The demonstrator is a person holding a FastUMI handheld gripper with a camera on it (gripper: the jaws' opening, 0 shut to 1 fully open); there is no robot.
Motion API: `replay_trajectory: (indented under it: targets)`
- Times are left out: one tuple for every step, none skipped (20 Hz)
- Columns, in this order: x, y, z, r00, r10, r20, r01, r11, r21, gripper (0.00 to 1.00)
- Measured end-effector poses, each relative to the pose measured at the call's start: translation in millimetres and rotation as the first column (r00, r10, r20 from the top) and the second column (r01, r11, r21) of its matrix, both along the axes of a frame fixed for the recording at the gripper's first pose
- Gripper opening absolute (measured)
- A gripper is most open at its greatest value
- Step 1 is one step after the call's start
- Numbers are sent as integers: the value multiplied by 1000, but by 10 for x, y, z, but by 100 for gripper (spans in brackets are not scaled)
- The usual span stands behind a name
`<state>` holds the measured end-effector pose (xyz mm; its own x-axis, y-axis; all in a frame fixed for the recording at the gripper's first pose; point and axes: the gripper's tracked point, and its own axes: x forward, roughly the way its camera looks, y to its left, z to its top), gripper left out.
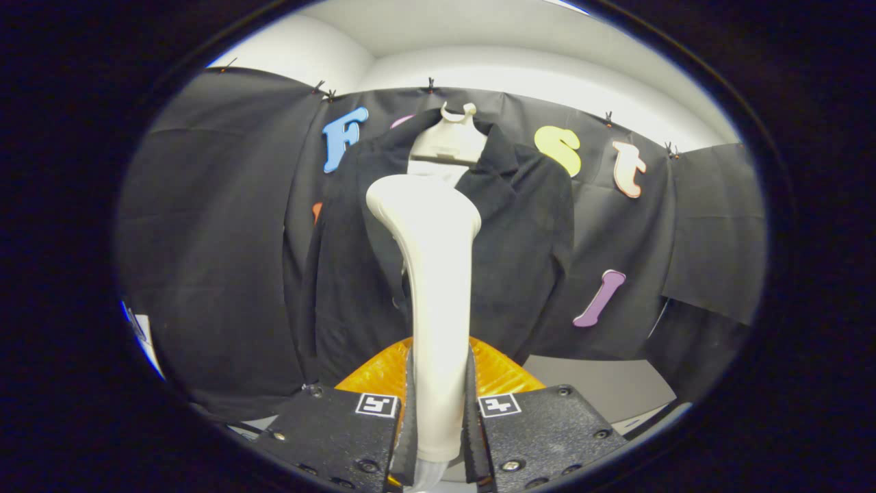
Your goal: Iron the clothes twice with a garment steamer, once on the left side and once on the right side.
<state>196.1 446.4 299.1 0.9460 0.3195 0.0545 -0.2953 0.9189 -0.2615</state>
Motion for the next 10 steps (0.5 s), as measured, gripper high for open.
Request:
replay_trajectory:
  targets:
    - [-13, 67, 148, 1000, 4, 17, -4, 1000, 11, 30]
    - [-31, 128, 302, 999, 9, 33, -10, 1000, 21, 30]
    - [-39, 208, 447, 999, 16, 48, -17, 999, 28, 30]
    - [-81, 264, 544, 998, 19, 60, -21, 999, 34, 30]
    - [-103, 325, 658, 997, 21, 73, -24, 999, 35, 30]
    - [-79, 417, 780, 996, 22, 83, -25, 999, 34, 30]
    - [-69, 500, 862, 996, 22, 90, -25, 999, 30, 30]
    - [-58, 578, 926, 995, 22, 99, -25, 999, 27, 30]
    - [-23, 655, 1000, 994, 12, 110, -14, 1000, 16, 30]
    - [-11, 712, 1045, 994, 5, 112, -7, 1000, 13, 30]
